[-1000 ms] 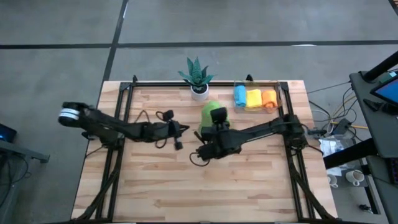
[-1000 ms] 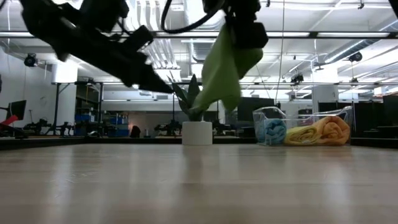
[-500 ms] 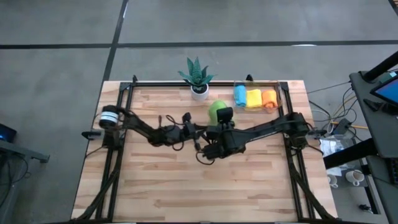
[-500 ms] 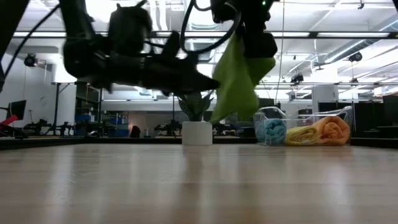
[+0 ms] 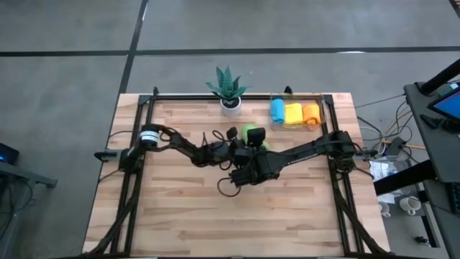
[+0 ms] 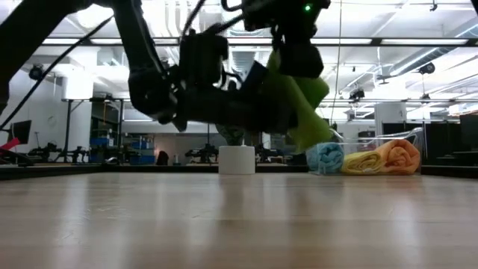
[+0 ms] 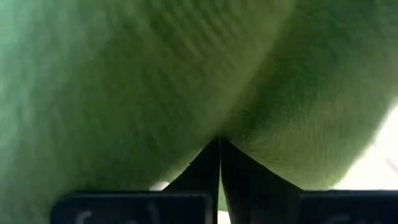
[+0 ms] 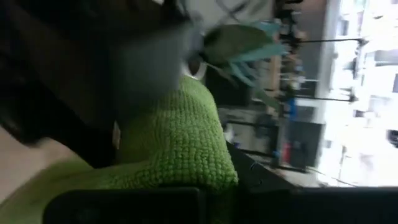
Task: Roll microfiber towels into tight, uniform cylinder then place into a basket
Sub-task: Roll the green microfiber cloth
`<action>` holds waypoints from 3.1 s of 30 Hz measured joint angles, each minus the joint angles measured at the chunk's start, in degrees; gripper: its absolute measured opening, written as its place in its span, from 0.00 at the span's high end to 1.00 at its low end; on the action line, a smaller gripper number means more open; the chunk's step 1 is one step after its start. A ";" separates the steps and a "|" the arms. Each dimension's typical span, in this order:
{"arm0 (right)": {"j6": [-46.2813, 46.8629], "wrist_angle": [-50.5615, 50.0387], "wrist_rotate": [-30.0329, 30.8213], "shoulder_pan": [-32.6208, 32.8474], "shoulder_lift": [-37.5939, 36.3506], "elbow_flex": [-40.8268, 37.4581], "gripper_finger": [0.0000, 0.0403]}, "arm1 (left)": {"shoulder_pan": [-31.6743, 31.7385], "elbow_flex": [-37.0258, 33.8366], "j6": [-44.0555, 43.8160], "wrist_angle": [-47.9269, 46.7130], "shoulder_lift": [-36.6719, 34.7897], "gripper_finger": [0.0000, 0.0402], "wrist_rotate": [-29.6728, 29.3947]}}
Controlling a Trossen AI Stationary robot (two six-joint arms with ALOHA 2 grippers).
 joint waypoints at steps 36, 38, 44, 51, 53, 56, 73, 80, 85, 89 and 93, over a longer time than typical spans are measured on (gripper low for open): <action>-11.21 42.65 -13.65 -0.07 0.09 -21.30 0.98 | 0.52 -24.93 1.64 -13.36 -13.21 1.00 -3.27; -13.42 45.89 -15.98 -0.32 0.09 -22.20 0.98 | 0.52 -27.08 -0.39 -15.60 -16.62 1.00 -3.77; -20.94 57.66 -19.46 -1.07 0.09 -25.78 0.98 | 0.50 -32.46 -1.73 -15.36 -25.38 1.00 -7.97; -17.51 60.97 -24.45 -1.64 0.15 -26.87 0.98 | 0.52 -33.62 -1.84 -14.43 -28.53 1.00 -9.14; -16.62 61.64 -25.44 -1.66 0.18 -27.11 0.97 | 0.52 -33.03 -1.86 -13.52 -28.04 1.00 -9.04; -16.45 61.82 -26.16 -1.81 0.17 -27.13 0.94 | 0.47 -32.88 -1.87 -13.70 -27.66 1.00 -8.98; -18.14 60.63 -33.67 -1.46 -2.30 -25.84 0.48 | 0.49 -32.92 0.30 -14.03 -34.50 1.00 -8.85; -11.20 62.83 -37.23 -2.32 -1.89 -25.87 0.48 | 0.26 -32.87 0.91 -17.40 -45.18 1.00 -8.85; -11.33 63.25 -39.19 -2.99 -1.82 -26.15 0.48 | -0.48 -33.08 -4.42 -23.32 -48.55 1.00 -7.22; -12.77 57.56 -39.55 -2.89 -2.03 -24.84 0.48 | -0.58 -33.12 -4.90 -25.39 -47.45 1.00 -5.49; -12.42 52.11 -39.61 -2.91 -2.12 -22.15 0.48 | -0.58 -32.59 -4.90 -25.35 -44.91 1.00 -5.44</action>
